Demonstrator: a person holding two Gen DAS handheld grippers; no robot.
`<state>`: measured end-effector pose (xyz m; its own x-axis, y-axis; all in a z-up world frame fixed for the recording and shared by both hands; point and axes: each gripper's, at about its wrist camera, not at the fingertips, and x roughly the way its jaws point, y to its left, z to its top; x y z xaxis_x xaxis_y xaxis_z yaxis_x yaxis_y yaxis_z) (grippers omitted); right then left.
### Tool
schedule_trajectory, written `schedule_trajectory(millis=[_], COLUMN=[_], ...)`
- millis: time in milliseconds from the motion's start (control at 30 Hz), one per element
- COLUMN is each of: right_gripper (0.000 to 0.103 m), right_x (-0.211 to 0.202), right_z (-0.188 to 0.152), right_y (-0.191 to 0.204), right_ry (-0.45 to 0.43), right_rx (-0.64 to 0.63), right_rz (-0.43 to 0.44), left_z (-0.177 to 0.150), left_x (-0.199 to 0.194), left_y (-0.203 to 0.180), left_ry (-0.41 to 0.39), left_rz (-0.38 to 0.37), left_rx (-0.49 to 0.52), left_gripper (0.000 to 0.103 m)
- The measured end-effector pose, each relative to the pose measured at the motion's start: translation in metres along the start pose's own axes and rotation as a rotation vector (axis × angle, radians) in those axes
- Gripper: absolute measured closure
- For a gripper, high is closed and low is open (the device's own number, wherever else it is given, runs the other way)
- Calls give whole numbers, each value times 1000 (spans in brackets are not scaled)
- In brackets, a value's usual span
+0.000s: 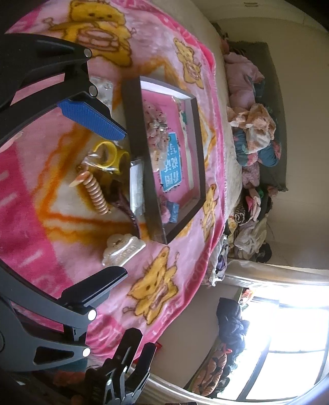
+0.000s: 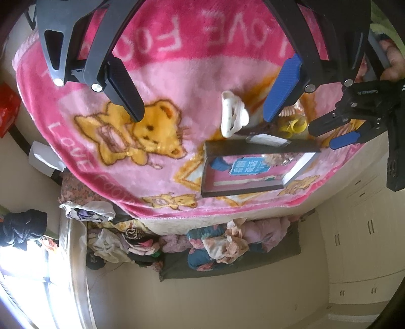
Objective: Organize jewelry
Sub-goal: 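Withdraw both tools from the tray toward the white claw clip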
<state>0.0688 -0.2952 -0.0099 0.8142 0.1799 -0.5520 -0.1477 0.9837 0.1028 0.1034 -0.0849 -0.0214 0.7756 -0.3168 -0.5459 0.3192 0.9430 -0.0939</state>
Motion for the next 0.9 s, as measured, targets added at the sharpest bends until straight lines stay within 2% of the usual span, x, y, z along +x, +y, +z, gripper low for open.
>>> schedule_trajectory(millis=[367, 633, 800, 900], right_gripper=[11, 11, 11, 11], right_x=[18, 40, 55, 65], right_z=[-22, -24, -22, -22], right_y=[11, 12, 8, 5], right_ry=[61, 87, 110, 125], right_rx=[-7, -15, -1, 14], right_rz=[38, 39, 41, 44], left_z=[-27, -41, -43, -44], left_x=[8, 19, 25, 29], left_y=[1, 15, 23, 26], left_ry=[61, 120, 142, 157], left_rz=[15, 6, -1, 3], left_rx=[22, -17, -39, -42], left_gripper=[12, 12, 23, 36])
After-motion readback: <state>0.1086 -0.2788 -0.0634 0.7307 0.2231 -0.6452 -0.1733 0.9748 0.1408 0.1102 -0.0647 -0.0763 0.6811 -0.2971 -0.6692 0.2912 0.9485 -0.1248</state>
